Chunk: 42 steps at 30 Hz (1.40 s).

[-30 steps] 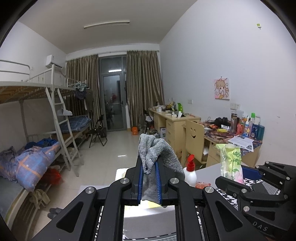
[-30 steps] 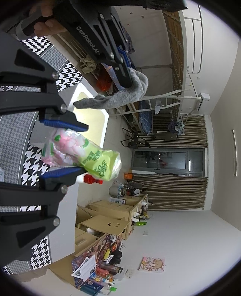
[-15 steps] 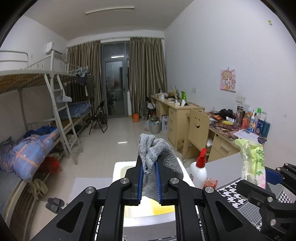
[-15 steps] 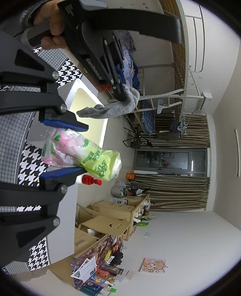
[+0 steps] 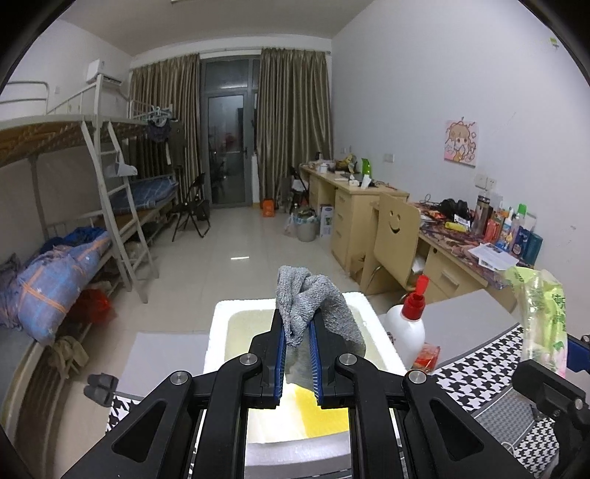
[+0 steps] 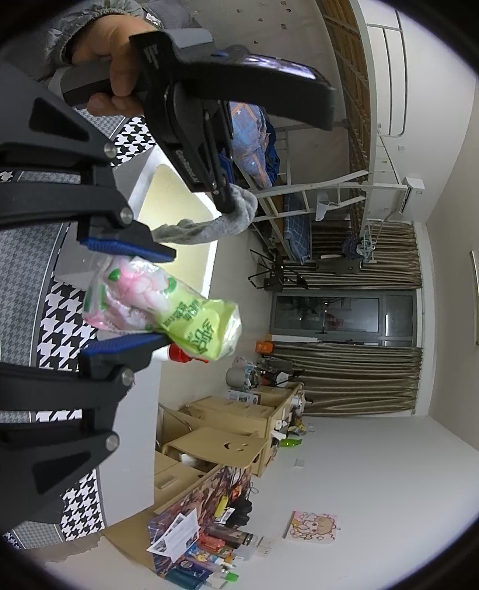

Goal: Organize soft objects
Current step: 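Open the left gripper to drop the grey cloth into the foam box, then lower the snack bag into the foam box and open the right gripper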

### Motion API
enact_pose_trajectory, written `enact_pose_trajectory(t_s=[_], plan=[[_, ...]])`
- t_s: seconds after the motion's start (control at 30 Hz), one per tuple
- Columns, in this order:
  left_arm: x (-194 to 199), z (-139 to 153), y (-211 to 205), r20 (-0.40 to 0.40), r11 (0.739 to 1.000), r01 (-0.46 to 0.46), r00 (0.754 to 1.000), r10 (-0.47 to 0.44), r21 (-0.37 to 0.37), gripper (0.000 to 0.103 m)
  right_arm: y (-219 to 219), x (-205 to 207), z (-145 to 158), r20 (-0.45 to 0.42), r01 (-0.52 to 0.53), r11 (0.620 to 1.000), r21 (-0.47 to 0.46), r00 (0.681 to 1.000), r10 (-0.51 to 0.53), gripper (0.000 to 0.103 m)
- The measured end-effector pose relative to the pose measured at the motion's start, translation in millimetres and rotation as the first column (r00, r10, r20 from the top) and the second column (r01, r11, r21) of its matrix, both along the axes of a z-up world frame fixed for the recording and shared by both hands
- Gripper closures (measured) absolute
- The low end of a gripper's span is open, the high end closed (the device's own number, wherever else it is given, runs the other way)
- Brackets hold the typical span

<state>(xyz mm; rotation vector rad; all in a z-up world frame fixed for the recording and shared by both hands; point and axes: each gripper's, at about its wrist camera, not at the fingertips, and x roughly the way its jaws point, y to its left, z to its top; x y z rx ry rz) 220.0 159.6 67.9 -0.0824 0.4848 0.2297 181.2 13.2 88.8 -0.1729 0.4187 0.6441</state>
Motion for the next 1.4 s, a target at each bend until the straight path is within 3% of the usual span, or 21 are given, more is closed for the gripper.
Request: enact_pose_trajectory(t_s=[0.63, 0.7, 0.77, 0.83, 0.87, 1.07, 1.4], plan=[[37, -27, 13, -0.118, 0.999, 0.006, 0.993, -0.011, -0.043, 0.088, 2, 9, -5, -0.021, 0.022, 1.000, -0.012, 1.000, -0.022, 0.061], [38, -29, 15, -0.127, 0.999, -0.004, 0.992, -0.001, -0.040, 0.082, 3, 11, -5, -0.026, 0.026, 1.000, -0.012, 0.999, -0.026, 0.061], [37, -30, 18, -0.129, 0.999, -0.008, 0.992, 0.001, -0.047, 0.048, 3, 13, -4, -0.027, 0.028, 1.000, -0.013, 0.999, -0.028, 0.061], [31, -29, 22, -0.110, 0.998, -0.017, 0.994, 0.010, -0.064, 0.025, 4, 14, -5, -0.028, 0.030, 0.999, -0.013, 0.999, -0.030, 0.061], [30, -28, 23, -0.103, 0.997, -0.018, 0.995, 0.010, -0.074, 0.019, 4, 14, -5, -0.026, 0.029, 0.999, -0.014, 0.999, -0.029, 0.061], [19, -23, 24, -0.077, 0.998, -0.047, 0.996, 0.044, -0.044, 0.006, 7, 16, -5, -0.021, 0.030, 0.999, -0.024, 0.999, -0.031, 0.061], [-3, -17, 31, -0.043, 0.997, -0.073, 0.996, 0.072, -0.019, 0.001, 21, 15, -4, -0.010, 0.012, 0.999, -0.039, 1.000, -0.012, 0.061]])
